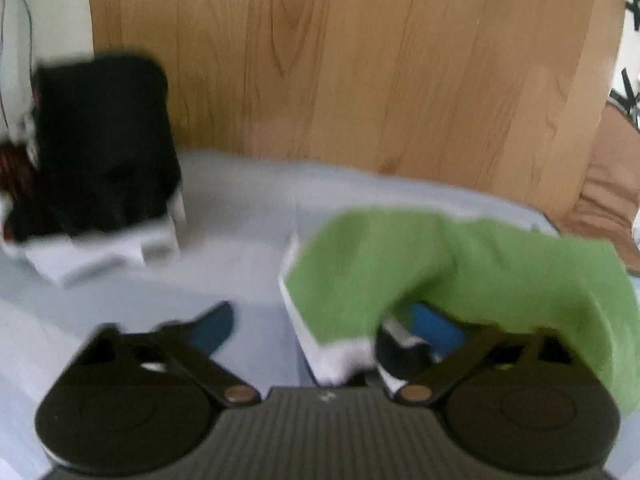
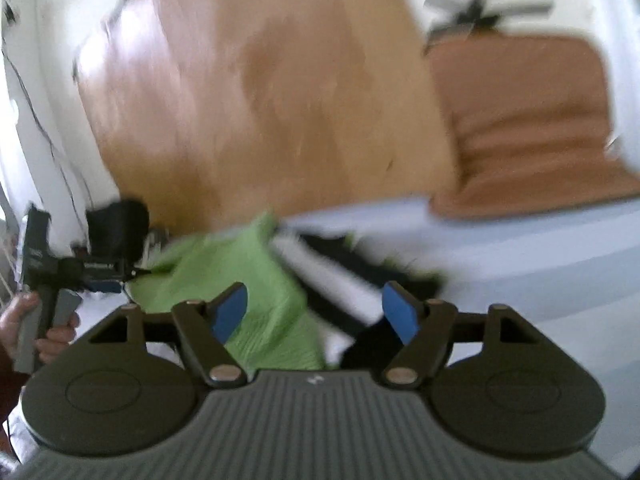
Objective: Fold small clothes
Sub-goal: 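Grasp the green-and-black sweater with both grippers while lifting it off the pile, then lift the sweater high with both grippers and shake it open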
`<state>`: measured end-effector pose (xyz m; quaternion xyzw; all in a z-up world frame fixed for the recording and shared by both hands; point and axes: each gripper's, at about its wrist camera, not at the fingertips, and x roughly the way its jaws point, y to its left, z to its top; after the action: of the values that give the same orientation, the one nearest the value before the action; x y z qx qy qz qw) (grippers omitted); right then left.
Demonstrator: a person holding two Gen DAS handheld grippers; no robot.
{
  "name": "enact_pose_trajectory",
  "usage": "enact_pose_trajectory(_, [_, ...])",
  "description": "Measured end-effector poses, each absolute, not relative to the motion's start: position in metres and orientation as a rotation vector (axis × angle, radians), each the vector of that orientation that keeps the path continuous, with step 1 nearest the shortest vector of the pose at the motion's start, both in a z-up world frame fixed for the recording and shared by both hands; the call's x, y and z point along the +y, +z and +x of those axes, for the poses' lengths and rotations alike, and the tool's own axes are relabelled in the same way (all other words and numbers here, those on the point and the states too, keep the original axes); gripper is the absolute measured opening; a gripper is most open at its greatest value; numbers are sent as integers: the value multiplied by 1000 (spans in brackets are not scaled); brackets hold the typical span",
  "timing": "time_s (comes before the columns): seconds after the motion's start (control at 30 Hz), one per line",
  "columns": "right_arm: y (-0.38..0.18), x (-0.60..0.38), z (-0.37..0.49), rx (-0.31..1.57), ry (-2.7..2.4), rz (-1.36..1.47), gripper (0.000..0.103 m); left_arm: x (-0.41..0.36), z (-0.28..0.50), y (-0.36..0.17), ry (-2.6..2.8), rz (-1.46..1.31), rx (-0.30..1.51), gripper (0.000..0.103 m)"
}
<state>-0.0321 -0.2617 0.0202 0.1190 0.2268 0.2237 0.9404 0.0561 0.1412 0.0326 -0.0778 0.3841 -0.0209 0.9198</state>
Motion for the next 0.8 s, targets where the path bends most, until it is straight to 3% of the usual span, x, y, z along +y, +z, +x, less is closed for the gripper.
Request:
enact_pose_trajectory(0.03, [14, -251, -23, 502, 486, 242, 40, 142, 52, 29, -77, -170, 810, 36])
enact_pose_trajectory(0.07, [10, -242, -19, 532, 531, 237, 14, 141, 46, 30, -94, -174, 809, 27])
enact_pose_trajectory(0.1, [9, -235, -18, 554, 561, 225, 9, 140, 39, 35, -97, -159, 791, 23])
enact_pose_trajectory(0.17, [20, -238, -38, 478, 551, 199, 8, 142, 15, 46, -125, -138, 757, 19])
enact_pose_trajectory(0.33, [71, -303, -95, 248, 432, 234, 8, 132, -61, 66, -377, -141, 706, 20])
enact_pose_trajectory(0.4, [79, -320, -115, 214, 387, 192, 8, 119, -98, 68, -525, -87, 670, 28])
enact_pose_trajectory(0.53, [56, -337, -128, 277, 290, 122, 8, 116, -135, 62, -582, -13, 642, 60])
enact_pose_trajectory(0.63, [30, -342, -120, 370, 221, 129, 9, 139, -127, 68, -460, -47, 627, 78])
enact_pose_trajectory(0.7, [18, -341, -122, 378, 217, 122, 9, 156, -110, 76, -414, -105, 621, 82])
enact_pose_trajectory(0.77, [13, -339, -119, 384, 233, 133, 10, 154, -95, 83, -405, -115, 604, 99])
enact_pose_trajectory(0.8, [14, -339, -118, 386, 235, 138, 13, 150, -88, 83, -419, -111, 596, 102])
